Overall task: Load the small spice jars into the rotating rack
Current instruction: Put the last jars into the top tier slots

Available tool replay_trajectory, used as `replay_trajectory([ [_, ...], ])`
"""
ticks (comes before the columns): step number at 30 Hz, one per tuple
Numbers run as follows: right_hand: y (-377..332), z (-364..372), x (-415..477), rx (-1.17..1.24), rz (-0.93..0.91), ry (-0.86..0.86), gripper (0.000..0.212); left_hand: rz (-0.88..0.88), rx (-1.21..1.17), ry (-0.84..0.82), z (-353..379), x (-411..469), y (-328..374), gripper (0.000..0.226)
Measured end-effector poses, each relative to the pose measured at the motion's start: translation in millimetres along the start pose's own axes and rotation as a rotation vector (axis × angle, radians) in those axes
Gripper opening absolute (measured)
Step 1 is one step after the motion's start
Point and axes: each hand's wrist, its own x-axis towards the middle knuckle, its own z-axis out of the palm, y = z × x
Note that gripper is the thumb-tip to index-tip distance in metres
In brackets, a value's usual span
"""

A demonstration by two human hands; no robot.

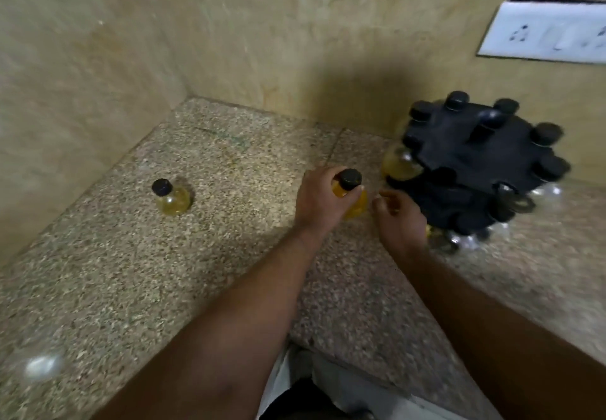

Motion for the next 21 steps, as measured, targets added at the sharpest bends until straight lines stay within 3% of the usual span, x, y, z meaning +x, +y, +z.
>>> replay_trajectory([
  [8,28.8,-99.5,-1.7,0.315,0.157,0.226,0.036,0.14,-0.086,-0.118,50.6,-27.7,83.7,0.053],
  [16,14.1,-134.7,9.7,0.745,0.324,0.098,0.026,0.151,-0.167,-0.155,64.5,-27.9,115.7,0.056],
  [21,-0.8,-130.0,13.8,0.789,0.388,0.115,0.018,0.168,-0.154,-0.203,60.7,-21.7,112.3,0.055],
])
